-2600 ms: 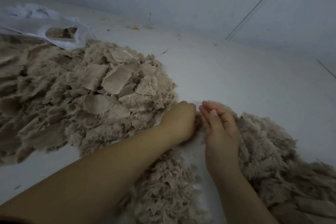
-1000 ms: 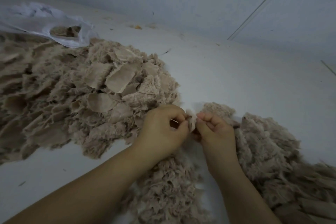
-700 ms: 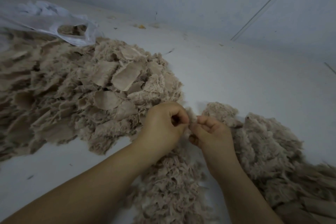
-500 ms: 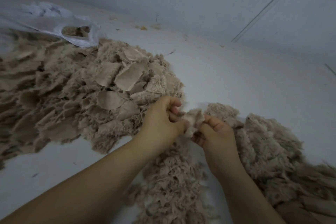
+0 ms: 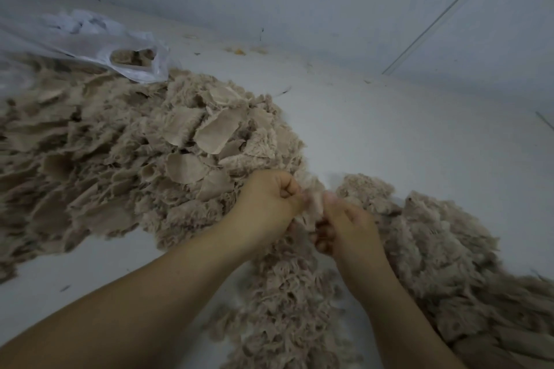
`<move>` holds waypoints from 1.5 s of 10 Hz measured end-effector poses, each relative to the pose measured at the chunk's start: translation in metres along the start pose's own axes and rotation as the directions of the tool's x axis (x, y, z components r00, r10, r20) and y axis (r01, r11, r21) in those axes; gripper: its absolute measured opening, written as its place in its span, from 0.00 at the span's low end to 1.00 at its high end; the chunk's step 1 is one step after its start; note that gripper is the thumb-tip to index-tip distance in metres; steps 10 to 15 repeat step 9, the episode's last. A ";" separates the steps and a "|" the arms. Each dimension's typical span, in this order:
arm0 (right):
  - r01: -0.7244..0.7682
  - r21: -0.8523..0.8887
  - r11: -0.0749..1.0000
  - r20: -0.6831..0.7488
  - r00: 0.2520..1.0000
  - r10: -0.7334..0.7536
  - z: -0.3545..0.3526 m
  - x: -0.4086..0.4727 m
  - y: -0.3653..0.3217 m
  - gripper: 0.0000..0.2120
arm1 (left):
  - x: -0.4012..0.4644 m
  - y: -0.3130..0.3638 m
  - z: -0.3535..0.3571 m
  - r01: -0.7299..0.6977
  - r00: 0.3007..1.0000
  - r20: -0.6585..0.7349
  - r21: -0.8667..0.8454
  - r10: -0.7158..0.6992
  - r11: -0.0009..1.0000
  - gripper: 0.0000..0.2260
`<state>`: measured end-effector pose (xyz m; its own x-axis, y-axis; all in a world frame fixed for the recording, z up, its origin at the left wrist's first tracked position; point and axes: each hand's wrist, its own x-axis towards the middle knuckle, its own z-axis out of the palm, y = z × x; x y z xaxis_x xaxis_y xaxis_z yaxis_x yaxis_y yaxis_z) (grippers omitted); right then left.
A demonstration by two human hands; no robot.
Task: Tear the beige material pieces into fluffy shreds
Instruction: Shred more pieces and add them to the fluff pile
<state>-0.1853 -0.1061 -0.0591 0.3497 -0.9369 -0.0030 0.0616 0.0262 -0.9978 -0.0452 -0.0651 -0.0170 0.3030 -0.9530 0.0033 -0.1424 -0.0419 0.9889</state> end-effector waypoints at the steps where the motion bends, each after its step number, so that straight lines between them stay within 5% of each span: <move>1: 0.053 -0.112 0.992 0.087 0.995 -0.043 0.002 -0.002 0.002 0.12 | -0.002 0.000 0.000 0.052 0.999 0.013 -0.061 -0.051 0.997 0.13; 2: -0.010 -0.043 0.999 -0.152 0.988 0.003 -0.007 0.004 0.002 0.11 | -0.003 -0.001 -0.005 0.090 0.995 -0.028 -0.119 -0.094 0.989 0.15; 3: 0.068 -0.018 0.997 -0.203 0.977 -0.071 -0.010 0.004 -0.001 0.07 | -0.005 -0.003 -0.010 0.139 0.990 0.041 -0.068 -0.136 0.988 0.14; 4: 0.160 -0.170 0.972 -0.008 0.986 -0.164 -0.001 -0.003 -0.002 0.04 | -0.010 -0.002 -0.009 0.186 0.955 0.233 0.003 -0.182 0.982 0.13; 6: 0.080 -0.271 0.959 -0.295 0.942 -0.162 -0.007 0.004 0.005 0.12 | -0.008 -0.002 -0.015 0.291 0.848 0.458 0.019 -0.267 0.957 0.12; 7: 0.114 -0.138 0.984 -0.344 0.926 -0.156 -0.010 0.006 0.006 0.08 | 0.002 0.010 -0.024 0.224 0.944 0.295 -0.246 -0.147 0.943 0.07; 8: 0.119 -0.046 0.992 -0.316 0.940 -0.127 -0.007 0.003 0.007 0.12 | 0.022 0.031 -0.048 -0.159 0.984 -0.164 -0.661 0.065 0.733 0.10; 9: 0.230 -0.030 0.973 -0.359 0.906 -0.226 -0.005 0.000 0.000 0.10 | 0.016 0.025 -0.052 -0.157 0.986 -0.127 -0.534 0.105 0.831 0.11; 15: 0.230 -0.030 0.973 -0.359 0.906 -0.226 -0.005 0.000 0.000 0.10 | 0.016 0.025 -0.052 -0.157 0.986 -0.127 -0.534 0.105 0.831 0.11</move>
